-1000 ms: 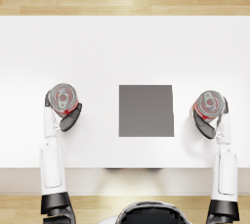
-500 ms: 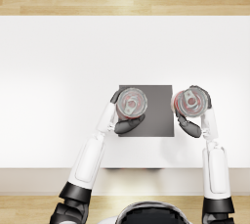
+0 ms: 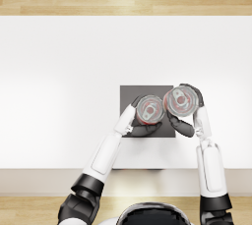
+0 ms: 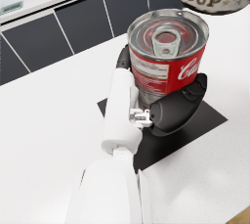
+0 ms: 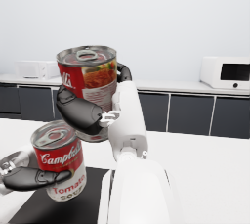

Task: Pick up the red can on the left and place it in the middle, then pick up the red can on the right and place it on top of the can in the middle

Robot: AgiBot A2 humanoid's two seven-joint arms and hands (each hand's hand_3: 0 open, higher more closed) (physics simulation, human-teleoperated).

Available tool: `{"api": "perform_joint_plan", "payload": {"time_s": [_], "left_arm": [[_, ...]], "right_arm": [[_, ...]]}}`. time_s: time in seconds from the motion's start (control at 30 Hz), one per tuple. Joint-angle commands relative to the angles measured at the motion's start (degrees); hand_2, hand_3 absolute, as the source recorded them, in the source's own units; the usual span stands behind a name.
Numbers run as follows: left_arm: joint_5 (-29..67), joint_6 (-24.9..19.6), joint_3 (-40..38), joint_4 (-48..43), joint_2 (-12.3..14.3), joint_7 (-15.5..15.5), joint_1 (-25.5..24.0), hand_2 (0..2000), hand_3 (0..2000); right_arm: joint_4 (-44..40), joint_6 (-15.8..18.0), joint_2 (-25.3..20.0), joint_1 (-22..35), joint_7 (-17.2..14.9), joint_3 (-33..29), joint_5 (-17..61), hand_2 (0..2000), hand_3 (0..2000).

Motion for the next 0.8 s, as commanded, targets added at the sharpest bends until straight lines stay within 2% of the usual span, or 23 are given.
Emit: {"api": "perform_joint_plan", "payload": {"time_s": [0.03,0.07,0.13,0.17,0.2,0.23,0.27,0.33,0.37,0.5,0.57,0.6,0.63,0.67,0.7,0.73,0.8], "left_arm": [[0.0,0.2,6.3,5.1,-1.9,-0.7,4.3,2000,1520],[0.0,0.4,0.1,5.3,0.6,-1.1,2.5,2000,1520],[0.0,0.6,-0.3,7.9,1.2,-2.2,3.0,2000,1520],[0.0,0.8,7.1,8.7,-1.5,-2.5,5.0,2000,1520],[0.0,0.8,1.4,8.4,0.5,-2.8,3.1,2000,1520],[0.1,0.8,1.3,9.0,0.7,-2.9,3.2,639,1193],[0.1,0.9,1.1,10.3,1.0,-3.0,3.4,0,867],[0.1,1.2,0.1,10.6,1.2,-3.0,3.2,0,213],[0.0,1.9,0.0,9.1,0.8,-3.1,2.3,0,0],[0.0,3.1,-1.4,3.8,-0.3,-3.3,-0.4,0,0],[0.0,3.3,-2.9,-7.0,-2.7,-3.3,-5.1,0,0],[0.0,3.4,-5.0,-17.4,-5.4,-2.5,-9.9,0,0],[0.0,3.5,-7.6,-24.0,-6.8,2.9,-13.1,0,0],[0.0,3.5,-11.4,-30.1,-8.1,6.8,-16.4,0,0],[0.0,3.5,-15.0,-34.1,-8.7,9.6,-18.8,0,0],[0.0,3.5,-19.8,-38.1,-9.0,11.6,-21.4,0,0],[0.0,3.5,-25.6,-41.5,-8.9,14.0,-24.3,0,0]], "right_arm": [[0.5,0.0,-1.0,2.7,0.2,2.6,0.0,2000,1520],[0.2,-0.1,-1.3,3.1,0.2,3.1,0.0,2000,1520],[0.4,-0.6,-1.9,3.9,0.3,4.1,0.0,2000,1520],[0.2,-0.7,-2.2,4.4,0.3,4.1,-0.1,2000,1520],[0.9,-0.6,-2.4,4.7,0.4,3.9,-0.1,2000,1520],[1.4,-0.7,-2.6,4.9,0.4,3.9,-0.1,2000,1520],[1.3,-0.8,-3.0,5.7,0.4,4.0,-0.1,2000,1520],[1.7,-0.9,-3.7,6.7,0.4,5.0,-0.1,2000,1520],[2.1,-1.0,-4.1,7.2,0.5,5.5,-0.1,2000,1520],[2.4,-1.0,-5.2,8.4,0.5,7.8,-0.1,2000,1520],[2.3,-1.0,-5.6,8.7,0.5,9.0,-0.1,2000,1520],[2.2,-0.9,-5.9,9.0,0.5,9.5,-0.1,2000,1520],[2.2,-0.9,-6.0,9.0,0.5,9.4,-0.1,2000,1520],[2.2,-0.8,-6.1,9.0,-1.5,9.3,-0.1,2000,1520],[1.3,-2.6,-6.4,9.4,-6.6,9.0,-0.1,2000,1520],[0.7,-3.2,-6.6,9.6,-10.3,9.0,-0.1,2000,1520],[-0.8,-5.5,-7.2,10.3,-14.8,9.5,-0.1,2000,1520]]}}
